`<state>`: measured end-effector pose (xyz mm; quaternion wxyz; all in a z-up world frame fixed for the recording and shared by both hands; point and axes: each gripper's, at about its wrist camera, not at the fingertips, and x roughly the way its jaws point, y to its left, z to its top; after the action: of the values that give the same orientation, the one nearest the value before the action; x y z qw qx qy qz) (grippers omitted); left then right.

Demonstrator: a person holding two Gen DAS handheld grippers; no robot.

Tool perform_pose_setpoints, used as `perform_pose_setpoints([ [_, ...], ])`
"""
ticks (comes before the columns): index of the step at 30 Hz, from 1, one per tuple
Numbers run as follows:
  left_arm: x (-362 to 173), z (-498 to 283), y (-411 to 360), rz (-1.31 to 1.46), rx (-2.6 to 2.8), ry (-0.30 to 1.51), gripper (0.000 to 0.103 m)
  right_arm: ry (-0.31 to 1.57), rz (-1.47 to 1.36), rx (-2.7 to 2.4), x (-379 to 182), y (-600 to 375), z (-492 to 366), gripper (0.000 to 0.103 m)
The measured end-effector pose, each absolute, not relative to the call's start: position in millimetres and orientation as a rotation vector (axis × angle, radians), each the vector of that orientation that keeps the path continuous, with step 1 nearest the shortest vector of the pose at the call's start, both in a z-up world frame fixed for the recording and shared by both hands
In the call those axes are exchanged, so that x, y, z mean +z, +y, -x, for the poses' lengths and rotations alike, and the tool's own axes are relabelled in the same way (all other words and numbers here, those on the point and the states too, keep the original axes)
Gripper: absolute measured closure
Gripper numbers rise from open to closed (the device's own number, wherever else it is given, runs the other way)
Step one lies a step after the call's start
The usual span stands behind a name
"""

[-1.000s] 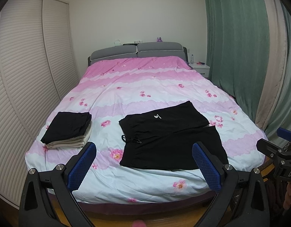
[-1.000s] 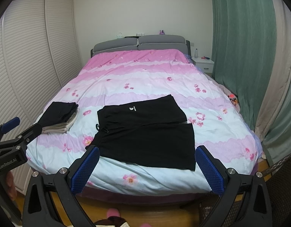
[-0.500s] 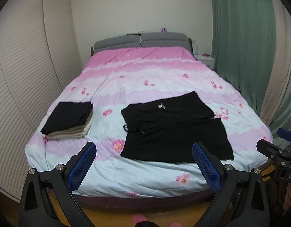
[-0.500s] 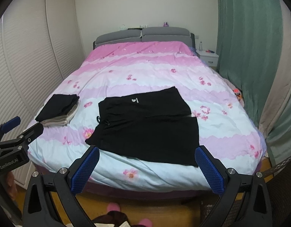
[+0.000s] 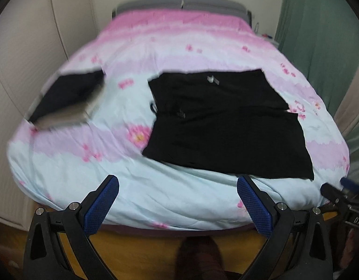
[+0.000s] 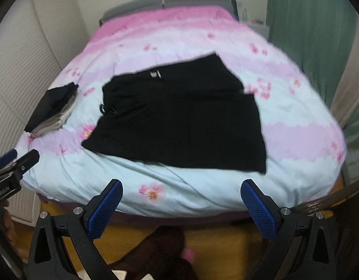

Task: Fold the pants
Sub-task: 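Grasp the black shorts' waistband with the left gripper while the right gripper grasps beside it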

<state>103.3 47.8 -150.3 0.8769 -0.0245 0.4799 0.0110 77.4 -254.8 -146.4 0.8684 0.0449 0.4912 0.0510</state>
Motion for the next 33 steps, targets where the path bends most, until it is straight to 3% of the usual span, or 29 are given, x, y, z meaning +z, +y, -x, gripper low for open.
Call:
perform_pose_setpoints([
  [14,-306,-238,72,0.293,0.012,1.401,0.014,1.307,-0.323,-0.064,-287,-276,-180,0.006],
  [22,-343,-252,72,0.435,0.071,1.48,0.016,1.412,-0.621,-0.141,-343,-318,-195,0.013],
  [24,-345,-253,71,0.446,0.096,1.486,0.023,1.423,-0.66,-0.142,-350,-326,-200,0.014],
  [26,-345,-254,69,0.442,0.105,1.49,0.043,1.419,-0.677,-0.153,-351,-332,-206,0.017],
  [29,-338,-254,64,0.417,0.11,1.486,0.068,1.392,-0.651,-0.169,-347,-342,-214,0.031],
  [30,-334,-253,61,0.391,0.113,1.484,0.072,1.393,-0.64,-0.174,-348,-346,-217,0.04],
  [32,-321,-255,56,0.342,0.119,1.473,0.089,1.411,-0.603,-0.191,-352,-352,-224,0.066],
  [33,-312,-253,53,0.32,0.12,1.46,0.09,1.423,-0.583,-0.2,-352,-354,-226,0.086],
])
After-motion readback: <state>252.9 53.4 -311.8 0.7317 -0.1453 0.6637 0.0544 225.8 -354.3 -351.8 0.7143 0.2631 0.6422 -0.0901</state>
